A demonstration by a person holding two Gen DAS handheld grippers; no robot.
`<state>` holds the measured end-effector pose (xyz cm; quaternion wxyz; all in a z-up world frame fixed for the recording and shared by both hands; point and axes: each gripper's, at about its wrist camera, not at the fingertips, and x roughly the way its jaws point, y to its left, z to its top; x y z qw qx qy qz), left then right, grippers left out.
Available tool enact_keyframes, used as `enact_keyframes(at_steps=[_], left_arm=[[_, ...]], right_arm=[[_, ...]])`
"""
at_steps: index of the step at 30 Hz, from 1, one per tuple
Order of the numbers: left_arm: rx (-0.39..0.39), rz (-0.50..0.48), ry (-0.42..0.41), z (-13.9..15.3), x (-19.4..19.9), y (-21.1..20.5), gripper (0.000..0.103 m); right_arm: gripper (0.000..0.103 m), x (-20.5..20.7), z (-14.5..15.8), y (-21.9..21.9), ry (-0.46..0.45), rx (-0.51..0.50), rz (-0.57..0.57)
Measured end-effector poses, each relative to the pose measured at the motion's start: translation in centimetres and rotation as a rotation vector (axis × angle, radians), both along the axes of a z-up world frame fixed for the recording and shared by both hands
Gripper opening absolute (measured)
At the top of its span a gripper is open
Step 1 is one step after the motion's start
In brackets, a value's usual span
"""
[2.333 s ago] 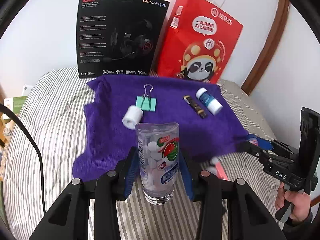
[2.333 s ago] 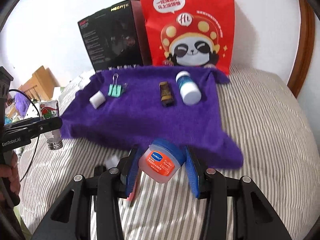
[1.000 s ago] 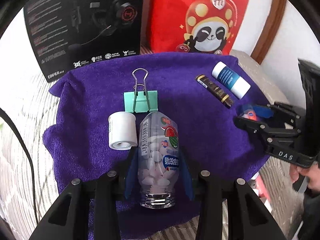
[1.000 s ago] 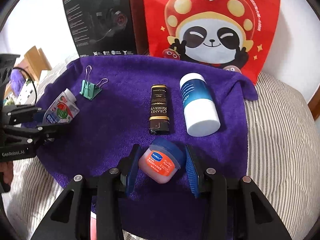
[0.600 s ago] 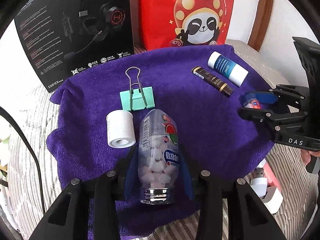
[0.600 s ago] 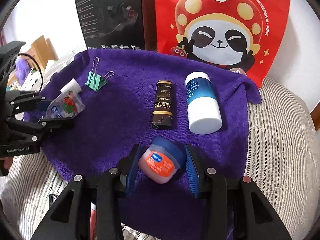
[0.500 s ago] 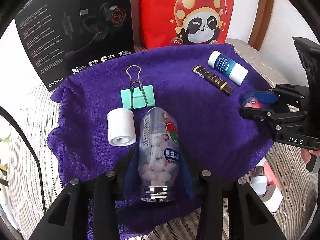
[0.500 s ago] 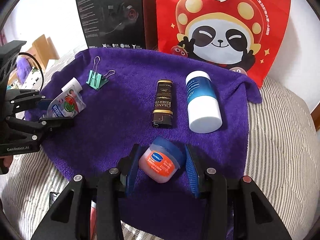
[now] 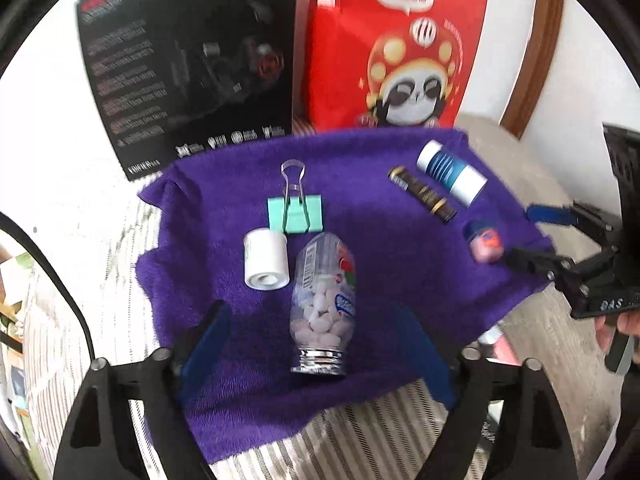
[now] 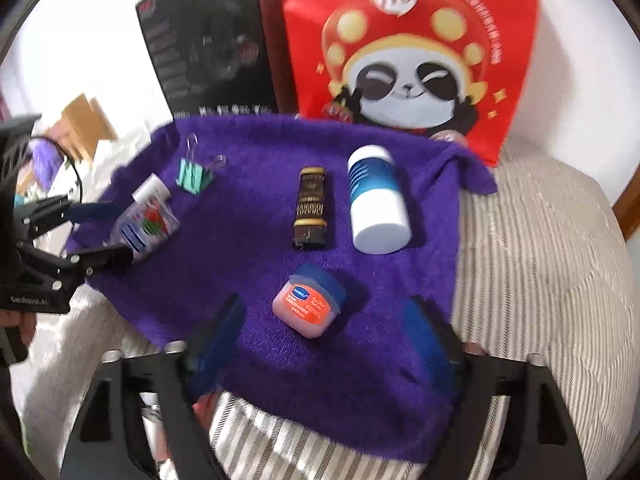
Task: Organize rigid objects
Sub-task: 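Open both tools to release the pill bottle and jar, then lift away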
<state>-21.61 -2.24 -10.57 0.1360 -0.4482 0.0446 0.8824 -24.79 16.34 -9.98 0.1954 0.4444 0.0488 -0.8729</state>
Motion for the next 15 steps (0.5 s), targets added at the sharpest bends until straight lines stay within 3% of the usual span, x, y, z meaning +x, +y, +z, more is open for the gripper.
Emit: enact_keyframes(at_steps=[2,3,9,15], left_arm=[[0.012,0.017,0.019,0.9,1.0,-0.1,0.103],[0.021,0.029,0.030,1.4,1.7,-0.1,0.103],[0.054,0.076,0.024,2.0,5.7,1.1,0.103],[0.030,0.098,-0.030,-0.8,9.9,4.1,0.103]], right_arm=[[0.099,1.0,0.9,0.7,0.009,-0.025,-0.025],[0.103,1.3,1.1,0.9,0.010,-0.025,-0.037],[0.103,4.8,1.9,2.4,-0.006,-0.018,-0.110],[0.103,9.8,2.2,4.2,0.000,-0.031,-0.130]])
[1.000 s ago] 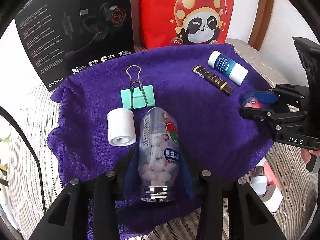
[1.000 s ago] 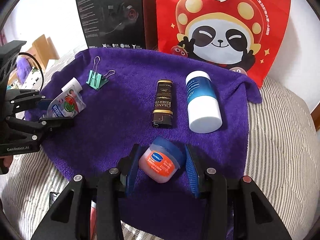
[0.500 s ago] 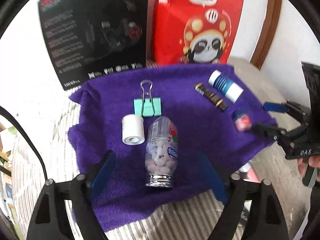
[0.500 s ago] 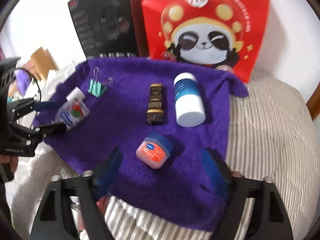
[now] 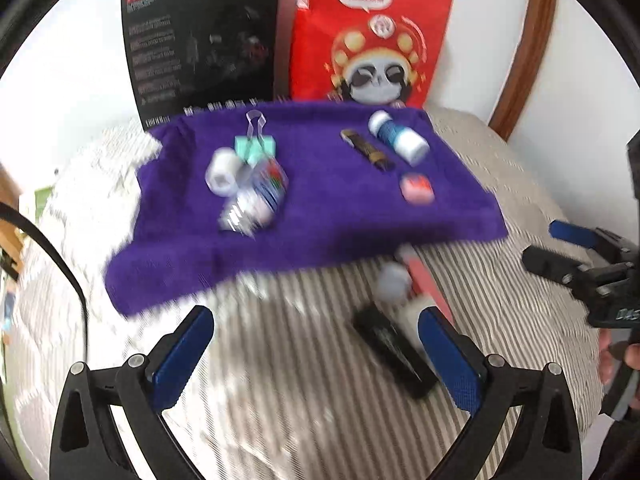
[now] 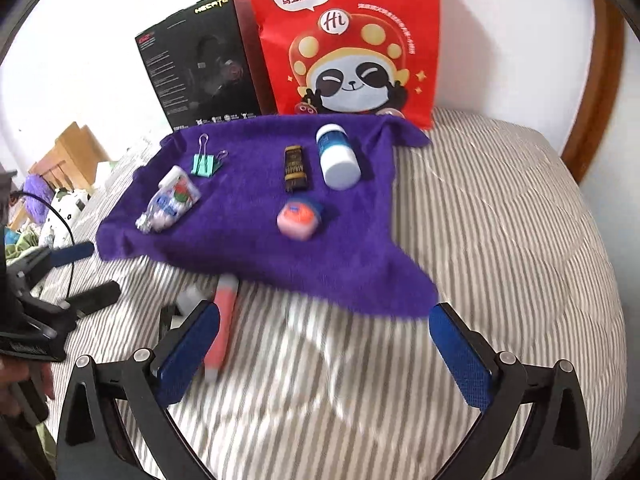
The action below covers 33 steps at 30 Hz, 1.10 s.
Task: Organize rigid objects
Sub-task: 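Open both tools to release the pill bottle and jar, then lift away, then grasp the black Horizon power bank with the left tool while the right tool grasps the pink tube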
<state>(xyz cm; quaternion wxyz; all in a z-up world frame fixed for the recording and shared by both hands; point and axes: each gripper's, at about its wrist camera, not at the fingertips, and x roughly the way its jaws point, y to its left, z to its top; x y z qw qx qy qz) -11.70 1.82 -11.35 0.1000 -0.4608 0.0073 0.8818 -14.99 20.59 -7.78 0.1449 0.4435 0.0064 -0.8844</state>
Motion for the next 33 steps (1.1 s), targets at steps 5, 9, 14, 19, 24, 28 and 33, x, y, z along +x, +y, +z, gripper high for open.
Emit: enact_keyframes(at_steps=[5,9,14,19,24,28,33], left_arm=[[-0.018,-0.014,-0.042,-2.2,2.3,2.5,0.103],[-0.084,0.008,-0.034,-3.1,2.8,4.0,0.103],[-0.164,0.028,-0.009,-3.9,2.9,4.7,0.103],[-0.190,0.091,0.010,-3.8,3.4,2.7,0.103],[-0.186,0.118,0.018,-3.9,2.6,1.9,0.103],[-0.191,0.061,0.051,-4.0,1.9,3.4,0.093],[-0.127,0.021,0.059,-3.9,1.8,4.0,0.059]], right_arm=[[0.103,3.5,-0.3,1.2,-0.014,-0.017,-0.008],[0.103,5.7,-0.8,1.8,-0.028,-0.008,-0.004],[0.103,7.4,-1.6,2.7,-0.046,-0.034,-0.018],[0.103,8.4,-2.3,3.6,-0.066,-0.063,-0.033],[0.103,8.8,-2.7,4.4,-0.072,-0.088,-0.046],[0.103,8.7,-3.0,4.3,-0.078,-0.107,-0.041],[0.103,8.6,-3.4,3.6,-0.069,-0.094,-0.024]])
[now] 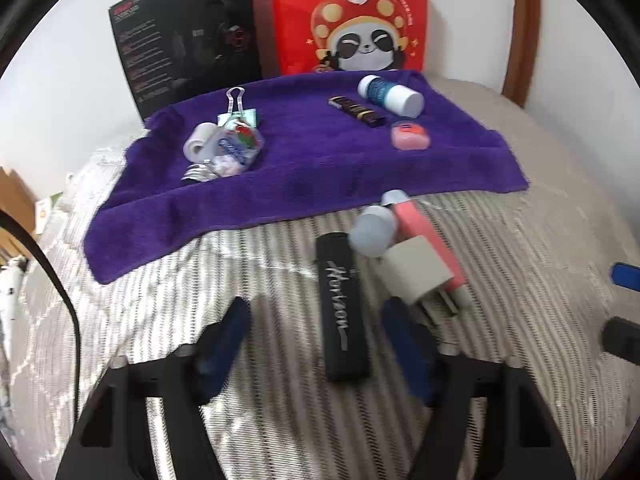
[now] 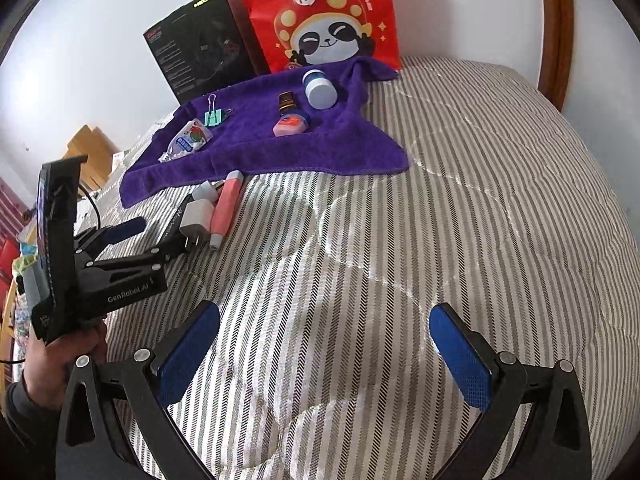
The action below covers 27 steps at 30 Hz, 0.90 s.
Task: Organize rigid objects
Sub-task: 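Grasp the black Horizon power bank with the left tool while the right tool grasps the pink tube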
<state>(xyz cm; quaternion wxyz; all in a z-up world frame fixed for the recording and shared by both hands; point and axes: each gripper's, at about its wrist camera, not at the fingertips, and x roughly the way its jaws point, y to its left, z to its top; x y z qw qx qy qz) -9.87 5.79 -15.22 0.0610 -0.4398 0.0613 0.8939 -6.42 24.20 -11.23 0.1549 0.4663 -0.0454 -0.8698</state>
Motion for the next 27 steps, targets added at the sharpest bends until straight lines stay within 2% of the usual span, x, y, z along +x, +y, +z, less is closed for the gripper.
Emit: enact_keyframes(at_steps=[2,3,4,5,15,22,27], left_arm=[[0.021,-0.028,0.001,0.0,0.1,0.2,0.042],[0.022,-0.035,0.004,0.0,0.2,0.2,0.037],[0.018,-0.038,0.006,0.1,0.2,0.3,0.027],[0.020,-0.039,0.007,0.1,0.3,0.3,0.021],[0.073,-0.014,-0.022,0.4,1.0,-2.9,0.021],[0.097,-0.020,-0.041,0.3,1.2,-4.5,0.021],[0.114,-0.013,-0.043,0.3,1.1,-5.5,0.021]], right_arm=[[0.103,-0.2,-0.1,-0.4,0.011,0.016,0.006],[0.103,-0.3,-0.2,-0.6,0.016,0.015,0.011],[0.103,-0.5,-0.2,-0.8,0.017,0.011,0.015],[0.103,-0.8,-0.2,-1.1,0.020,0.007,0.022],[0.101,-4.5,-0.5,-5.3,0.083,0.019,0.035],[0.100,-7.0,-2.3,-7.2,0.046,0.068,0.015],[0.100,-7.5,-2.4,-8.3,0.049,0.080,0.014]])
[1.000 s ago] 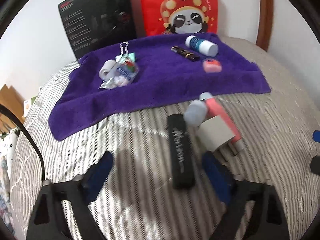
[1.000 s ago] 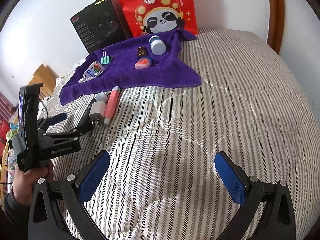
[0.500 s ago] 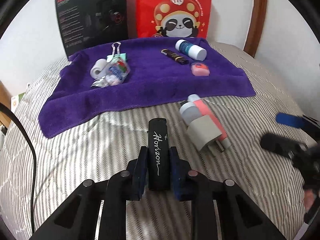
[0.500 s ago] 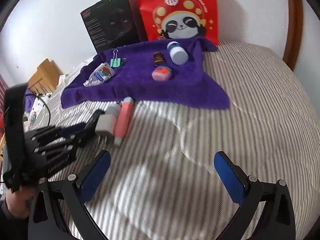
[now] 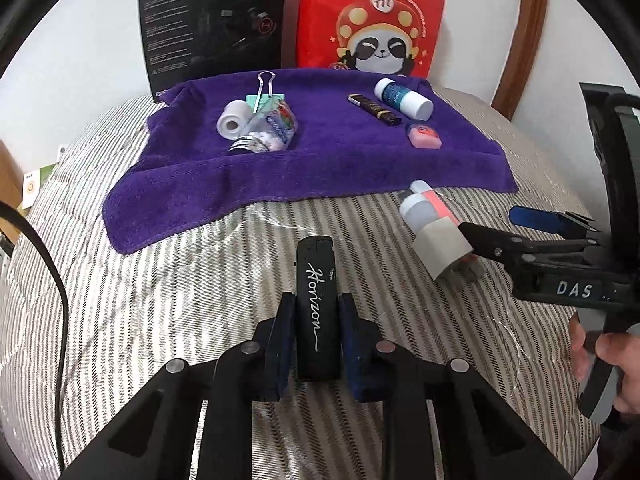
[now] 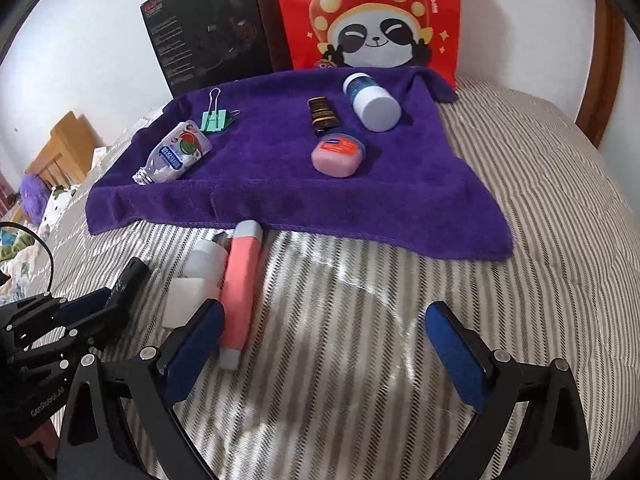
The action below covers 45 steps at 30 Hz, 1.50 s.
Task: Organize rigid objects
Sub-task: 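Grasp the black Horizon power bank with the left tool while the right tool grasps the pink tube, then carry the power bank onto the towel with the left tool while the right tool carries the pink tube there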
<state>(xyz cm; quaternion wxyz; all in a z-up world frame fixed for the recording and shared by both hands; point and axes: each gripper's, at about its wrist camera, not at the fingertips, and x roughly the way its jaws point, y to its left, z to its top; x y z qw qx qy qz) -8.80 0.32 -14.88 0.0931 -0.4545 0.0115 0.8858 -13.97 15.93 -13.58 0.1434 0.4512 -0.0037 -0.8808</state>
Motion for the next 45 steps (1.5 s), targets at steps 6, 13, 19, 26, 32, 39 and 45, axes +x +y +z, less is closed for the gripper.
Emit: enact_keyframes(at_steps=[6,13,19,26,32,39,45], left_arm=[[0.020,0.018,-0.004,0.0,0.0,-1.6,0.021],[0.050,0.029,0.000,0.0,0.1,-3.0,0.021],[0.056,0.027,-0.001,0.0,0.3,-3.3,0.021],[0.104,0.027,-0.003,0.1,0.6,-4.1,0.021],[0.162,0.036,0.005,0.6,1.1,-5.3,0.021],[0.186,0.040,0.016,1.9,0.8,-5.8,0.021],[0.179,0.040,0.028,3.1,-0.6,-6.0,0.021]], right_arm=[[0.099,-0.3,-0.2,-2.4,0.008,0.046,0.012],[0.072,0.1,0.1,-4.5,0.060,0.121,0.041],[0.017,0.2,0.6,-5.0,0.067,0.112,0.078],[0.017,0.5,1.2,-3.8,0.016,0.060,0.107],[0.017,2.0,1.6,-2.2,0.001,0.035,0.113],[0.017,2.8,2.0,-0.1,-0.013,-0.015,0.113],[0.017,2.2,3.1,1.1,-0.003,-0.041,0.108]])
